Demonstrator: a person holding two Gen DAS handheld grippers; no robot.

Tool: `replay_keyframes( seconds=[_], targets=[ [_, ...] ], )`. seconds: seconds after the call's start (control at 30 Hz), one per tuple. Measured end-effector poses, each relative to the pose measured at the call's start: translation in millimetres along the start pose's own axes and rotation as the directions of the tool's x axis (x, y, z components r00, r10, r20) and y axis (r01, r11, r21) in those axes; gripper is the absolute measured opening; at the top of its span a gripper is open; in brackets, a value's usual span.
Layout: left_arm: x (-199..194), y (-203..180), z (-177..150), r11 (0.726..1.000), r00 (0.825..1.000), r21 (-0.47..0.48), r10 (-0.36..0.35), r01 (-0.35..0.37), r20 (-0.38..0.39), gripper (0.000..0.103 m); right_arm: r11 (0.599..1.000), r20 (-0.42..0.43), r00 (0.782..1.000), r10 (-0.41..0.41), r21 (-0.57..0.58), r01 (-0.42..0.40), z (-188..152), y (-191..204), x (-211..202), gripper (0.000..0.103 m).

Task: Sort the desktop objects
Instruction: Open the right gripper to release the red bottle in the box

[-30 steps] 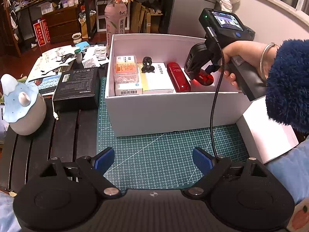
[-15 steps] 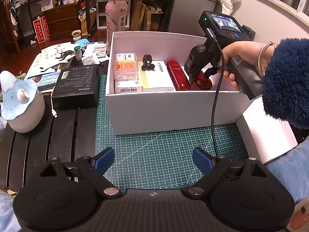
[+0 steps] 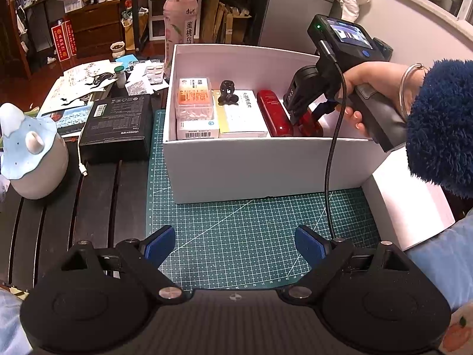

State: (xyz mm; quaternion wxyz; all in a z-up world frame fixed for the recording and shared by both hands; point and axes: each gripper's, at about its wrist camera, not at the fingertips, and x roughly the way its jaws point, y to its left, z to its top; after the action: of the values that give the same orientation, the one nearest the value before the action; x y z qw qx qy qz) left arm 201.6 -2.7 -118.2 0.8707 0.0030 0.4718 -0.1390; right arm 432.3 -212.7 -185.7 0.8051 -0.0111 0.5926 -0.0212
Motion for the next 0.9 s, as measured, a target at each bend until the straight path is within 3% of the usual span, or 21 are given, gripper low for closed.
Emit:
replay_keyframes(
  seconds=[0.9],
  targets=[
    [-1, -2, -2, 1.0, 1.0, 0.017, 0.018, -0.018, 0.007, 0.088, 0.999, 0.005, 1.0, 0.01, -0.037, -0.01, -12, -1, -19, 0.031]
  ],
)
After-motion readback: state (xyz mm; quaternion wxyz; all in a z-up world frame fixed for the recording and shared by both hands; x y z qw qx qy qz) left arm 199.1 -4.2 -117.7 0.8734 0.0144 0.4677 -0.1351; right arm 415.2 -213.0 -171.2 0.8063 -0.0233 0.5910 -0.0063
